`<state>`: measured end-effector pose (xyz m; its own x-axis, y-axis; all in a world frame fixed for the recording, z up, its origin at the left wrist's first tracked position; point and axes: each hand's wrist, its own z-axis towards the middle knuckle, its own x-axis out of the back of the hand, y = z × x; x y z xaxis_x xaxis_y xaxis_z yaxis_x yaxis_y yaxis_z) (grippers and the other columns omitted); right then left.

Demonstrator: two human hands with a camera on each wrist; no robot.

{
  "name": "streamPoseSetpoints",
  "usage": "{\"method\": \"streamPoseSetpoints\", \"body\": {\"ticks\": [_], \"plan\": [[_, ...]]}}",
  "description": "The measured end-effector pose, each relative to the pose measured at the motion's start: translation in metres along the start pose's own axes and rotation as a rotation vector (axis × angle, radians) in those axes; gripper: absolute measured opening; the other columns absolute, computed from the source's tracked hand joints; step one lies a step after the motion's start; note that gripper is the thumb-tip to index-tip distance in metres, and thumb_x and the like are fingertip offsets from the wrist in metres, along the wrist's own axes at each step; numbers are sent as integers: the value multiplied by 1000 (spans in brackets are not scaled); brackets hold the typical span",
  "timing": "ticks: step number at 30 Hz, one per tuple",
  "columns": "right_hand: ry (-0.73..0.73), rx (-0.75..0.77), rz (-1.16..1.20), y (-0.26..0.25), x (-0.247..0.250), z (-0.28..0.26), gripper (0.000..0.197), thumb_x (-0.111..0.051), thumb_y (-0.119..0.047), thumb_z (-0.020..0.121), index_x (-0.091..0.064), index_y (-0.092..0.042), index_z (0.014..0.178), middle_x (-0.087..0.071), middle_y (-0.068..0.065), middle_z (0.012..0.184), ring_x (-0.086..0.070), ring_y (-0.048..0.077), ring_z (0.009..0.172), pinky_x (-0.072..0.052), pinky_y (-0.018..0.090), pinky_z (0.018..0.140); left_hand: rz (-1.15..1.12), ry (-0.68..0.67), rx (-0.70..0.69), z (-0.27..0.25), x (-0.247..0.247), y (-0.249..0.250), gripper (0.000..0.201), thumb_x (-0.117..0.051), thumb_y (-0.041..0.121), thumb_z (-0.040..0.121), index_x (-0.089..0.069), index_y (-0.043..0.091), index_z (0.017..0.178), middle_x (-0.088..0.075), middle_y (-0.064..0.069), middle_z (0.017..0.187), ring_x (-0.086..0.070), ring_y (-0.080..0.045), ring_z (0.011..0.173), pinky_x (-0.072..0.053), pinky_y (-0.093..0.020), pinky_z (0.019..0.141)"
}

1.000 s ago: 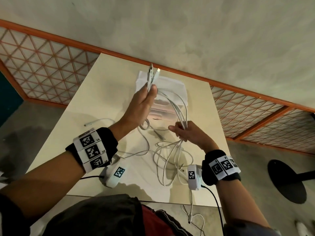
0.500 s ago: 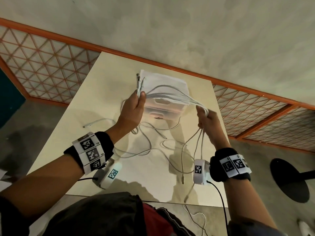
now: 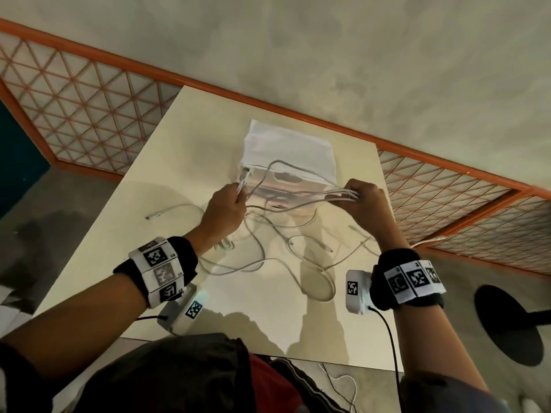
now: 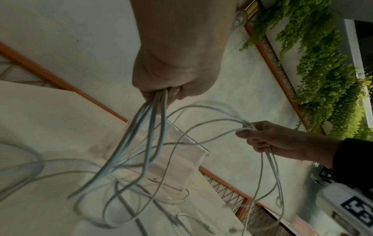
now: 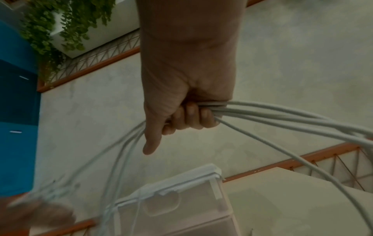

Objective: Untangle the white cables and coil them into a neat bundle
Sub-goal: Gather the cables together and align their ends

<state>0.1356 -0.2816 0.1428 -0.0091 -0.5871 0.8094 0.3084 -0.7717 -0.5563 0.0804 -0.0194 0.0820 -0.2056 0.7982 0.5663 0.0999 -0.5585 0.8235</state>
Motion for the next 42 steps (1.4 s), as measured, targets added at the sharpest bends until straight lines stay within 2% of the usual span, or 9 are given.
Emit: {"method": "streamPoseSetpoints", "body": {"ticks": [3,10,17,20,23,26,30,36,42], "plan": [[-76,-28,-66,-5,-6,-1,39,-78,-33,75,-44,-25,57,-48,-9,53,-45,18,57,-32,26,52,-202,125,-140,-3,3,21,25,-45,27,97,-56,7,88,-48,6,60,-47,-11,58,-32,-28,60],[-328,72,95,-33,0,3,30,-76,-28,78,-57,-14,59,-47,1,51,-37,5,50,-31,16,50,-273,-232,-439,1,-14,61,80,-84,27,64,-44,20,133,-55,4,130,-52,-6,117,-41,-17,96],[-344,90,118,-33,25,5,24,-74,-21,80,-61,-16,60,-51,-7,48,-39,3,47,-31,14,49,-113,-443,-296,10,-13,67,8,-61,36,87,-61,32,94,-65,1,72,-60,-8,66,-42,-25,66],[-214,41,47,-4,27,6,30,-74,-28,80,-63,-4,67,-59,14,59,-44,10,54,-32,20,51,-63,-277,-365,11,-1,63,22,-57,37,89,-60,23,106,-53,6,59,-51,0,51,-33,-17,51],[-73,-57,56,34,29,-1,31,-73,-30,80,-61,-8,62,-55,-1,52,-48,3,47,-32,18,50,-113,-67,-405,11,15,56,27,-58,36,89,-62,13,104,-49,5,56,-48,-5,52,-33,-17,51],[-40,-128,57,60,28,-13,34,-75,-29,78,-57,-9,57,-46,-6,46,-43,2,43,-29,21,48,-37,-83,-427,10,27,50,36,-59,49,80,-59,13,85,-47,3,55,-42,-9,51,-31,-19,51],[-58,-169,70,71,22,-26,45,-80,-37,70,-47,-11,54,-47,8,53,-45,18,52,-32,29,53,154,-177,-453,3,23,48,43,-63,54,79,-64,15,98,-56,1,62,-51,-13,59,-36,-27,56],[-572,-254,-222,88,2,-59,51,-82,-54,57,-43,-22,65,-51,-2,75,-46,21,79,-35,32,64,236,-509,-267,-12,3,35,34,-77,36,72,-52,22,55,-50,10,47,-46,-7,45,-32,-17,46],[-1011,-334,-346,116,-38,-98,65,-70,-77,39,-50,-31,79,-58,-1,101,-51,23,100,-44,38,86,340,-890,-68,-47,-28,10,30,-79,31,69,-62,22,46,-65,5,52,-54,-2,45,-39,-13,52]]}}
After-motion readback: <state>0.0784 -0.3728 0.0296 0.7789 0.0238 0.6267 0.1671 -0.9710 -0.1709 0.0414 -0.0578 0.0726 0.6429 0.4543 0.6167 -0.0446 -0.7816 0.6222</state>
